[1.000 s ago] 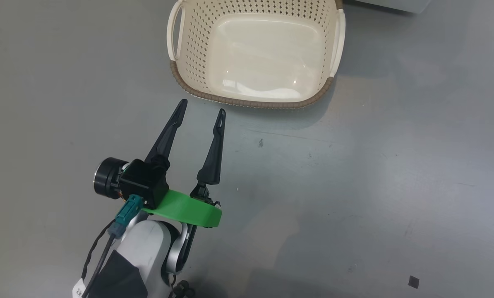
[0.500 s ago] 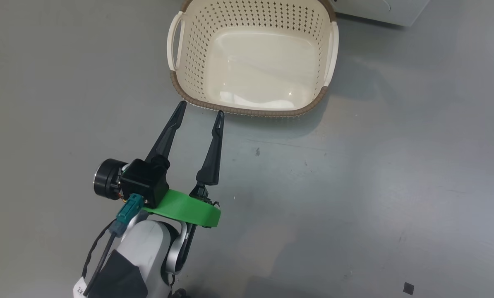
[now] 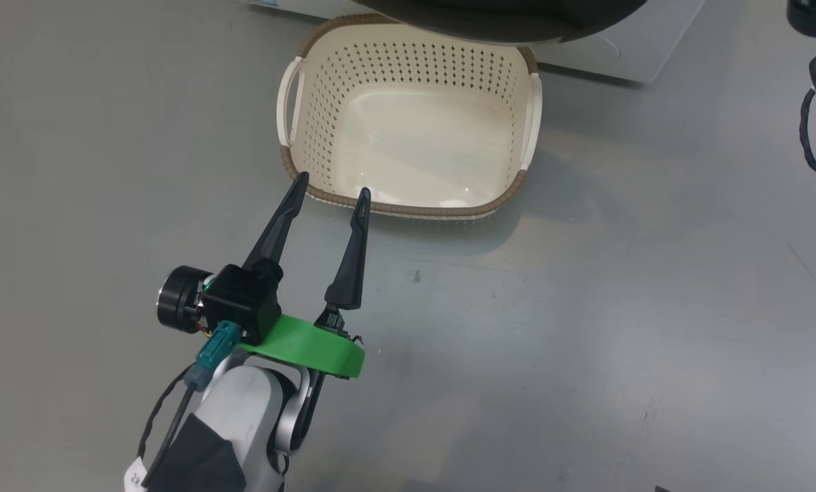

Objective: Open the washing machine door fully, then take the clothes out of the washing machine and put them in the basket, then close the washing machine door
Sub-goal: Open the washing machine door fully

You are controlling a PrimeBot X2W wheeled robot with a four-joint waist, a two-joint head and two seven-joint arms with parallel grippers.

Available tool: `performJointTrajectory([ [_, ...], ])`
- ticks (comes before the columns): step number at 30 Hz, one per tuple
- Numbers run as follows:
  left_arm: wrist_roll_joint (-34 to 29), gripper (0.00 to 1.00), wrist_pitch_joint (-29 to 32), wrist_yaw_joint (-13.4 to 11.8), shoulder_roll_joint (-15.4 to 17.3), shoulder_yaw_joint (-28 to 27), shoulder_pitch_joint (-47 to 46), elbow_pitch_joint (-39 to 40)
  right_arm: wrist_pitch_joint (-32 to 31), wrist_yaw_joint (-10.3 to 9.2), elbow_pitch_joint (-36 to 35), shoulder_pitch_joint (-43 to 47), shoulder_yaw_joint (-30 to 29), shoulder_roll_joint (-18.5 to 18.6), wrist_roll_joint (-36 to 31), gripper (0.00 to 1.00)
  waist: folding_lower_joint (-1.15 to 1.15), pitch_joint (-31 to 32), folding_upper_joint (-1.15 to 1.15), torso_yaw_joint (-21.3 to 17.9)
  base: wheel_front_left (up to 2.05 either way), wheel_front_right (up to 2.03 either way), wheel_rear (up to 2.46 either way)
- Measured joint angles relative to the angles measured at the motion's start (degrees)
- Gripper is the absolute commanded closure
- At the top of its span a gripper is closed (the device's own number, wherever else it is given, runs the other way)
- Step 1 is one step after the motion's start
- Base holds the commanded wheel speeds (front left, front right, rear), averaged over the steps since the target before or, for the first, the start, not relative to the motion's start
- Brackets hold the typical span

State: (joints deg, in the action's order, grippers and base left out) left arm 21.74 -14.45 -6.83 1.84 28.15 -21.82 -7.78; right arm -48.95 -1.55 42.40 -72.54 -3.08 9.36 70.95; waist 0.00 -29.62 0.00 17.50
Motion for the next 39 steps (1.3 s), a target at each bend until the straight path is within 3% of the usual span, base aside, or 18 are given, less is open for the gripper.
performJointTrajectory([
  [19, -0.1, 0.0, 0.0, 0.0, 0.0, -0.1, 1.3, -0.9, -2.9, 1.54, 1.7, 4.7, 3.4, -1.4, -0.9, 1.0, 0.0, 4.1, 0.0, -0.5, 0.0, 0.0, 0.0],
  [21, -0.1, 0.0, 0.0, 0.0, 0.0, -0.1, 1.7, -1.0, -2.3, 2.46, 1.6, 5.1, 3.4, -1.4, -1.3, 1.0, 0.0, 4.5, 0.0, -0.6, 0.0, 0.0, 0.0],
  [26, -0.1, 0.0, 0.0, 0.0, 0.0, -0.3, 2.0, -1.2, 2.0, 5.36, 0.5, 5.6, 2.7, -1.0, -2.6, 1.0, 0.0, 5.4, 0.0, -0.8, 0.0, 0.0, 0.0],
  [31, -0.1, 0.0, 0.0, 0.0, 0.0, -0.4, 2.3, -1.5, 8.3, 8.81, -2.4, 9.3, 6.3, 1.9, -9.5, 1.0, 0.0, 7.0, 0.0, -1.1, 0.0, 0.0, 0.0],
  [37, -0.1, 0.0, 0.0, 0.0, 0.0, -0.7, 3.2, -2.3, 19.1, 9.1, -8.3, 13.6, 12.3, 6.7, -19.7, 1.0, 0.0, 9.5, 0.0, -1.5, 0.0, 0.0, 0.0],
  [39, -0.1, 0.0, 0.0, 0.0, 0.1, -1.0, 3.3, -2.6, 22.5, 8.96, -12.9, 15.8, 16.6, 8.6, -23.3, 1.0, 0.0, 10.5, 0.0, -1.7, 0.0, 0.0, 0.0],
])
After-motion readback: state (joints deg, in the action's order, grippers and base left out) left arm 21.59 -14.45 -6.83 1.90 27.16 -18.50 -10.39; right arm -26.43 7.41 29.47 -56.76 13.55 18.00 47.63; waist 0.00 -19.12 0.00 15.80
